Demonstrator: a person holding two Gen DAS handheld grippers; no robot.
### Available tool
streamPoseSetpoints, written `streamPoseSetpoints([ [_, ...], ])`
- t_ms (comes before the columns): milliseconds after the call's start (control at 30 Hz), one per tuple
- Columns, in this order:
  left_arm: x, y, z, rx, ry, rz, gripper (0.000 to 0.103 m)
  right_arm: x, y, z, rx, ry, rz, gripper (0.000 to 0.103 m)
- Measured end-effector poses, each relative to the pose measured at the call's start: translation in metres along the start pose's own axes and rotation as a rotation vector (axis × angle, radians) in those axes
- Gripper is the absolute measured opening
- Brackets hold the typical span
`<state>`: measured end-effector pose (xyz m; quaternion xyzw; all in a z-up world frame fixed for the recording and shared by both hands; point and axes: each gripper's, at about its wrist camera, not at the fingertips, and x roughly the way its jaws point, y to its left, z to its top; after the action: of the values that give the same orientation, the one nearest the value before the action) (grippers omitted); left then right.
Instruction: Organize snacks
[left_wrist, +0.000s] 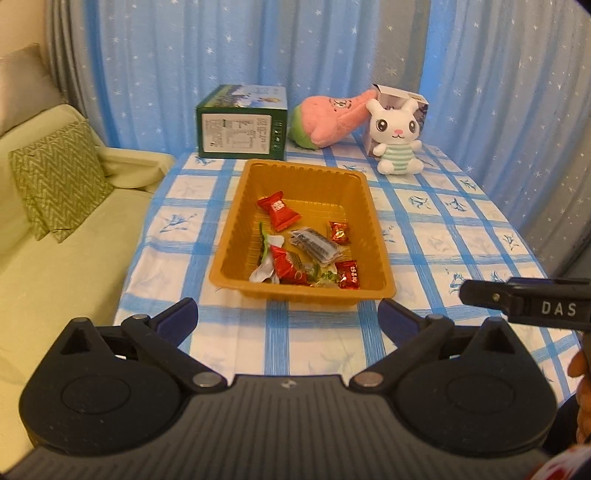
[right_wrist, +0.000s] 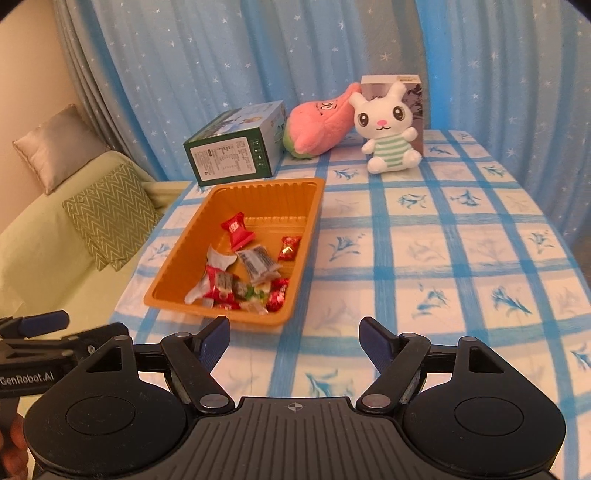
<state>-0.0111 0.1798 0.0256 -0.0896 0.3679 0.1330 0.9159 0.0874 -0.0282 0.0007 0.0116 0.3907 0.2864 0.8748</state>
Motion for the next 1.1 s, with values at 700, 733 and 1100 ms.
streamPoseSetpoints([
  [700, -0.060, -0.005, -0.043, -0.006, 0.005, 0.040, 0.103, -0.058, 0.022, -0.049, -0.041, 0.019, -0.007, 0.077],
  [733, -0.061, -0.005, -0.043, -0.011, 0.001, 0.038, 0.103, -0.059, 0.022, -0.050, -0.041, 0.019, -0.008, 0.077],
  [1100, -0.064, -0.007, -0.045, -0.020, -0.002, 0.025, 0.103, -0.063, 0.022, -0.051, -0.036, 0.017, 0.000, 0.077],
])
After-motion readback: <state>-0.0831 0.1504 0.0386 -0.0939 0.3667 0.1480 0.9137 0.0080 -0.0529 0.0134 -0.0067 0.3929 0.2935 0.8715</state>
